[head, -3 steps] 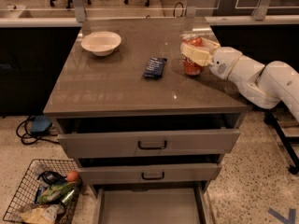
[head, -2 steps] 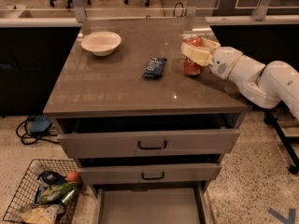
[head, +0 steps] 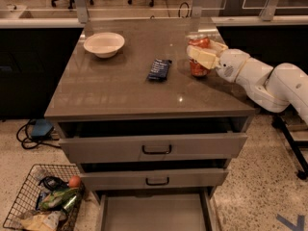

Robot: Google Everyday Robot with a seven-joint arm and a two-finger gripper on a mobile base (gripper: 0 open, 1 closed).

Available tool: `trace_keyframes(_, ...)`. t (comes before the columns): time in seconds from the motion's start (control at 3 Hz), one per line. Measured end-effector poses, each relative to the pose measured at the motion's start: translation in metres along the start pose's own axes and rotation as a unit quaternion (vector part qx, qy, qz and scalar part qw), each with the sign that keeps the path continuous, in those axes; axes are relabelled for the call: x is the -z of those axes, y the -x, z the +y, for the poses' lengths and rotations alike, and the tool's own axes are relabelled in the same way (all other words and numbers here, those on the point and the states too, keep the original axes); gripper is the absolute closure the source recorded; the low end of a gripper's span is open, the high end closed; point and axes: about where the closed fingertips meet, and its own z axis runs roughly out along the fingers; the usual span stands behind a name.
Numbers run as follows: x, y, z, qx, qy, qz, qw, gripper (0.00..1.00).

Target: Pick coke can from bottom drawer and place on counter

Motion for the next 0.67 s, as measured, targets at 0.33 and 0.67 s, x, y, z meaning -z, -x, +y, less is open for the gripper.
trace_keyframes(0.33, -0.0023, 0.0002, 0.0018, 0.0, 0.002, 0.0, 1.0, 0.0)
trace_keyframes(0.67, -0.0024, 0.0002, 0.0019, 0.0, 0.002, 0.0, 1.0, 0.0)
